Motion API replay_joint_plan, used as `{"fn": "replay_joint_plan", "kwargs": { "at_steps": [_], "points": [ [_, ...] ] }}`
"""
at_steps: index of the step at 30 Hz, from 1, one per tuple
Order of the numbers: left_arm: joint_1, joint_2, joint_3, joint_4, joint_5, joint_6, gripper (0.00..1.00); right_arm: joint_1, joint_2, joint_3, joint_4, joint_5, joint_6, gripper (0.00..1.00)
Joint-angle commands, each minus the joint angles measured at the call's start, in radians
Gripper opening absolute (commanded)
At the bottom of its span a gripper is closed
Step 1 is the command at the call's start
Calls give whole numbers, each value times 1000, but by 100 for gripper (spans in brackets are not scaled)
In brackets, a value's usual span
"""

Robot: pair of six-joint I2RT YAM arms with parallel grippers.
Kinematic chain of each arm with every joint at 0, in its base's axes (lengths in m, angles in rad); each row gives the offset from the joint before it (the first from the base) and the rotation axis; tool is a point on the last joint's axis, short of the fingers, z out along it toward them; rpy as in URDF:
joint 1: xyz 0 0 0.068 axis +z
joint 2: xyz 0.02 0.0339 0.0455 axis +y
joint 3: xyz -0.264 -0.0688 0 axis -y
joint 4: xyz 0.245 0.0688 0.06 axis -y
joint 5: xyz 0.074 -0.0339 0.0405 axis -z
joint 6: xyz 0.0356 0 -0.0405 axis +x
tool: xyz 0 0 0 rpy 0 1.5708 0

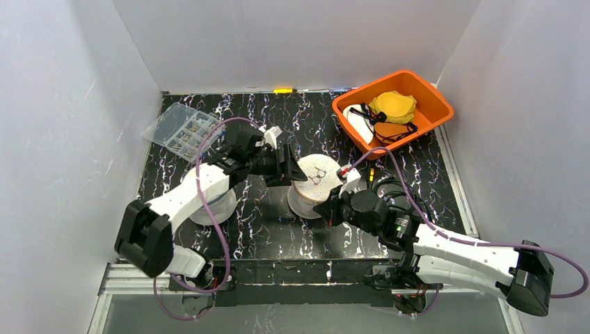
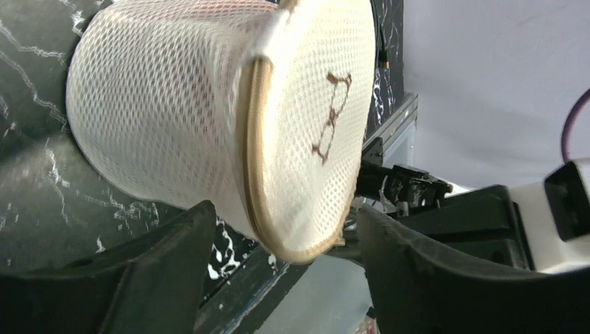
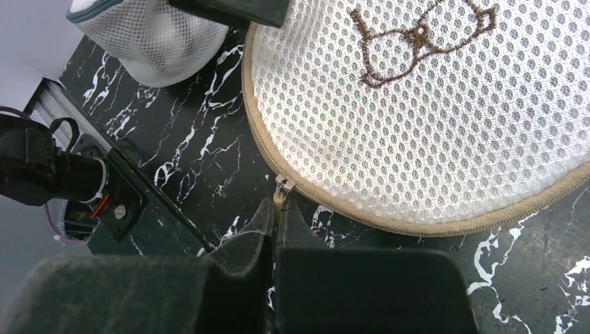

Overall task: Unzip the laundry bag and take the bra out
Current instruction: Unzip the laundry bag at the center of the board.

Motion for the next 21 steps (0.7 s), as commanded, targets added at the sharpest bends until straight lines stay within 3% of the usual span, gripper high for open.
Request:
{"fn": "replay_joint_plan", "kwargs": {
  "at_steps": [1, 3, 6, 14, 21],
  "points": [
    [-1, -184, -40, -117, -123, 26, 80, 5, 12, 9, 96, -12, -1, 1],
    [-5, -258, -76, -150, -169, 10, 95, 5, 24, 13, 103, -17, -3, 1],
    [-19, -345, -143, -150, -213, -52, 99, 5, 43, 18, 118, -18, -5, 1],
    [-169, -403, -220, -63, -392, -225, 97, 6, 101, 26, 179, -28, -5, 1],
    [-181, -286, -200, 10, -381, -296, 81, 5, 120, 20, 209, -46, 7, 1]
  ]
}}
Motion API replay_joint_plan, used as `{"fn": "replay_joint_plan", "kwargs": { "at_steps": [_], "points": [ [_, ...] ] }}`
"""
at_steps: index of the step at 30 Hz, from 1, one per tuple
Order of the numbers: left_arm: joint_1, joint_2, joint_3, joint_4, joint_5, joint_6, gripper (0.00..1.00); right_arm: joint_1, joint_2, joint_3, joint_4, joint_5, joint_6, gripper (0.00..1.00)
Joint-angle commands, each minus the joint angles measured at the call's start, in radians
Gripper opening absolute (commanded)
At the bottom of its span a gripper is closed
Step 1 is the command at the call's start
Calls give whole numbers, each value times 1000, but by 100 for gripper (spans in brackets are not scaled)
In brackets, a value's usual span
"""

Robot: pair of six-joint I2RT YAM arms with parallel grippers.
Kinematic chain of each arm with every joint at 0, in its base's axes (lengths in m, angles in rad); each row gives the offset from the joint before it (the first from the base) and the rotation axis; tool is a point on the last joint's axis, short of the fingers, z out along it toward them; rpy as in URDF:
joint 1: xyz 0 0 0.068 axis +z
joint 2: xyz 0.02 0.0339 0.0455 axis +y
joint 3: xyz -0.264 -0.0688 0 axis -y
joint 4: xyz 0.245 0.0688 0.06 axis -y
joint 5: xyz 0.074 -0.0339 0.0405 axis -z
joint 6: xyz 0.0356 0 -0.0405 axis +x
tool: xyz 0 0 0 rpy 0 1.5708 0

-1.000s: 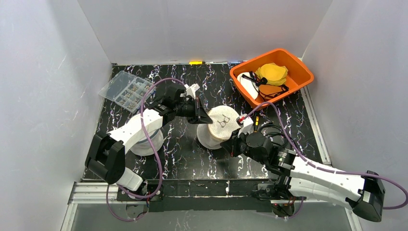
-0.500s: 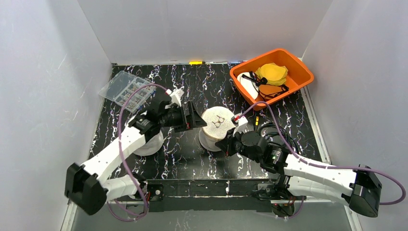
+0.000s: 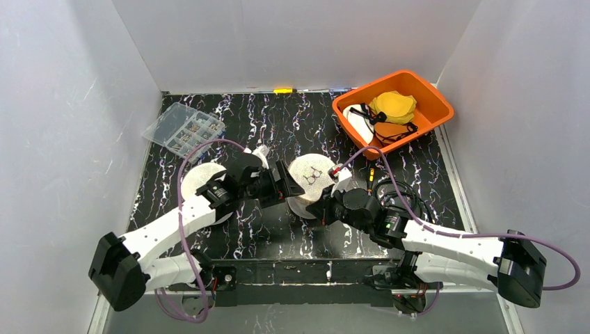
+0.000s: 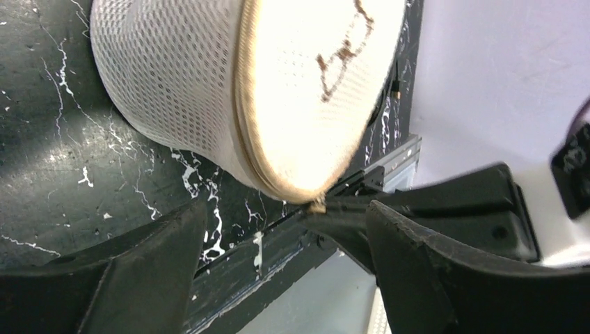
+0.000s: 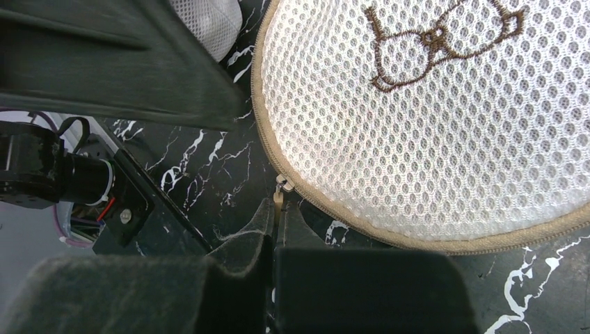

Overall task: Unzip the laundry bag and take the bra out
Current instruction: Unzip the laundry bag at the center of the board.

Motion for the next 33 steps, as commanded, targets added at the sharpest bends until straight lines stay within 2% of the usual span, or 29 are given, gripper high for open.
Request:
{"fn": "replay_joint_plan", "kwargs": {
  "at_steps": [1, 5, 8, 14, 17, 21, 27, 33],
  "points": [
    [-8, 72, 25, 46, -27, -60, 78, 6, -2, 19, 80, -12, 4, 1],
    [-12, 125, 34, 79, -17, -86, 71, 8, -7, 20, 79, -13, 7, 1],
    [-13, 139, 38, 86, -23, -87, 56, 10, -9, 19, 75, -13, 6, 1],
    [-12, 131, 47, 59, -49, -66, 37, 12, -26, 1, 63, -9, 12, 1],
    [-13, 138, 53, 53, -47, -59, 25, 11, -32, -3, 55, -8, 14, 1],
    [-12, 146, 55, 50, -50, -51, 2, 10, -51, 0, 24, 1, 12, 1],
    [-10, 137, 88, 10, -59, -1, 0, 11, -119, 4, -88, 52, -1, 1],
    [6, 133, 114, 26, 10, 84, 0, 12, -218, 2, -221, 138, -3, 1]
  ]
}}
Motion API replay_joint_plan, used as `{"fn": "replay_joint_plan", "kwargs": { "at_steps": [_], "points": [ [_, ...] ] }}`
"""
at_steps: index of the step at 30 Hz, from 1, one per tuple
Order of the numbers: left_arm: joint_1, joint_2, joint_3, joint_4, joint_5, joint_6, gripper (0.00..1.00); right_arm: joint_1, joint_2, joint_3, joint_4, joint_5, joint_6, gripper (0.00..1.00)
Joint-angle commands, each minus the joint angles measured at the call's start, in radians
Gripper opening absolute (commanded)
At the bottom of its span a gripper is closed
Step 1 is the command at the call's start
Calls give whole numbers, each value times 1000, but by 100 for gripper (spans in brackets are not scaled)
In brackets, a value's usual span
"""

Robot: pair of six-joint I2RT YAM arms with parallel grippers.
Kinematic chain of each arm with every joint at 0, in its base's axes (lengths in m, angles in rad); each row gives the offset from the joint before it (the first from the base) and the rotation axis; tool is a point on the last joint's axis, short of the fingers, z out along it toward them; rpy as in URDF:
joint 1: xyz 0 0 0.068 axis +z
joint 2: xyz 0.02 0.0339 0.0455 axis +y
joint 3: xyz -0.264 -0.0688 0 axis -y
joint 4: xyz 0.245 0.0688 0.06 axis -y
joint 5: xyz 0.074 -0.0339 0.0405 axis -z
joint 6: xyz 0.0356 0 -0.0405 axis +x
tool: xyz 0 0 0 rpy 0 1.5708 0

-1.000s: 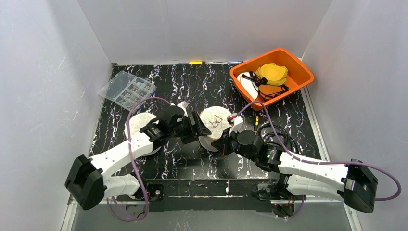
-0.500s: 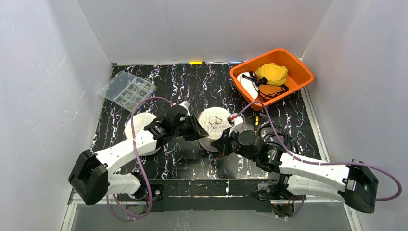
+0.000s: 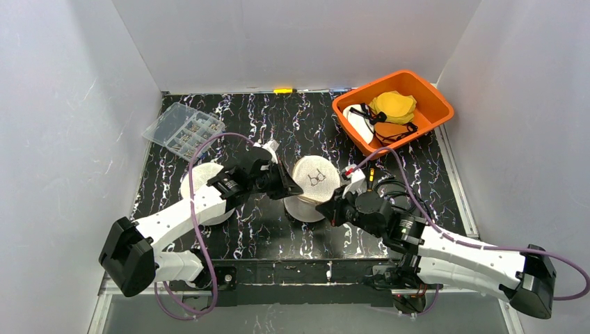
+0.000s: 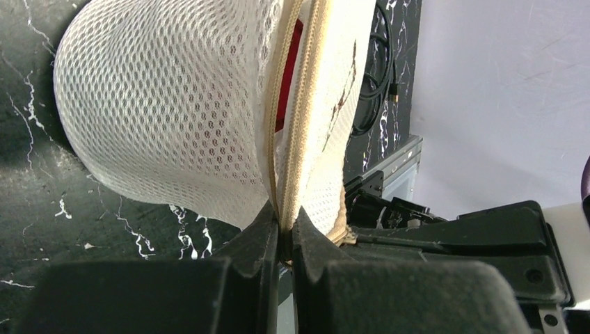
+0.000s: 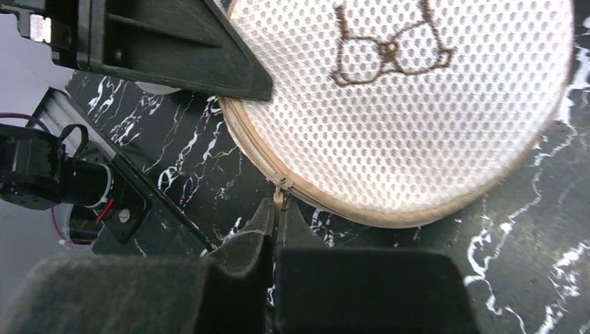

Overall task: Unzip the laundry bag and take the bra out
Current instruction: Unzip the laundry bag at the center of the board.

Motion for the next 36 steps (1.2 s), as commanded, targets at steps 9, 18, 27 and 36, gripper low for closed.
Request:
{"fn": "replay_joint_plan", "kwargs": {
  "at_steps": [9, 18, 27, 36],
  "points": [
    [127, 89, 128, -2, 350, 213, 0, 5, -157, 16, -211, 166, -37, 1],
    [166, 175, 72, 125, 437, 225, 4, 5, -152, -33, -190, 144, -33, 1],
    [166, 47, 43, -27, 325, 171, 86, 4, -102, -40, -75, 57, -11, 1],
    [134, -253, -141, -154, 181, 50, 97, 5, 7, -35, 91, -43, 15, 1]
  ]
}}
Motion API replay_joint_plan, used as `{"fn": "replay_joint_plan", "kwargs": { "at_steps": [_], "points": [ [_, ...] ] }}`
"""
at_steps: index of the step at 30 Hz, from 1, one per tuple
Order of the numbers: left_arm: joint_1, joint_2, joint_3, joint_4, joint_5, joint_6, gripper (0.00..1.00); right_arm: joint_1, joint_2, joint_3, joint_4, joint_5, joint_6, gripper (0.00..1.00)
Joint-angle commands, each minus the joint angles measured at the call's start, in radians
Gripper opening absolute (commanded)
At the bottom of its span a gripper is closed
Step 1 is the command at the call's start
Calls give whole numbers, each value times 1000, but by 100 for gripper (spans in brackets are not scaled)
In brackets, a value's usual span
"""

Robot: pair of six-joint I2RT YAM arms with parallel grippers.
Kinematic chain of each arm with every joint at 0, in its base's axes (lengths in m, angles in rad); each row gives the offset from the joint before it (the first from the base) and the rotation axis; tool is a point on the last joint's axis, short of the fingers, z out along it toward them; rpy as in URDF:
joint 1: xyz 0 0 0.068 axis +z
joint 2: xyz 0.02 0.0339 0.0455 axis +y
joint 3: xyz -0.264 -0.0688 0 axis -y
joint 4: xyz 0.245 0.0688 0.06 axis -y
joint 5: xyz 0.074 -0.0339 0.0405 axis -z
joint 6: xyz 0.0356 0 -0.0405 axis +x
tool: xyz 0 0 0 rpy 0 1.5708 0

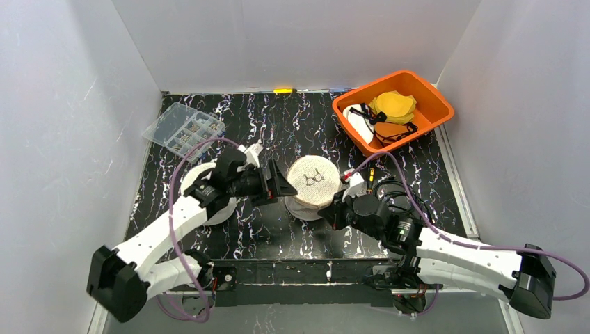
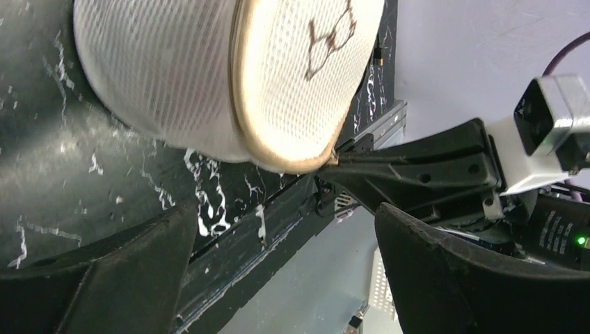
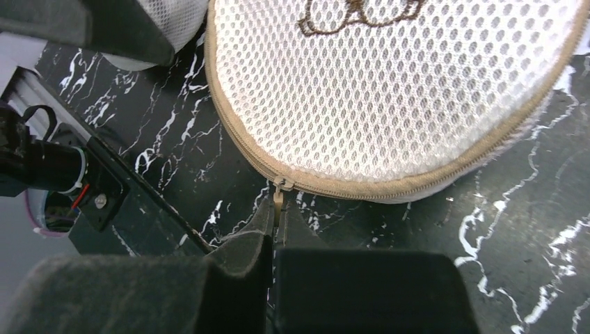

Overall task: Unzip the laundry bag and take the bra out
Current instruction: Unzip the laundry bag at the center of the board.

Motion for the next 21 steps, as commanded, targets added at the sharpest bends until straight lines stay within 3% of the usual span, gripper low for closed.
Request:
{"fn": "replay_joint_plan", "kwargs": {
  "at_steps": [1, 11, 21],
  "points": [
    [-33, -140, -96, -80, -90, -99, 97, 7, 59, 13, 163, -67, 16, 1],
    [-83, -79, -85, 13, -147, -186, 88, 7, 214, 69, 269, -131, -19, 1],
    [-93, 115, -51, 152, -127, -242, 71, 13, 187, 60, 252, -121, -25, 1]
  ]
}}
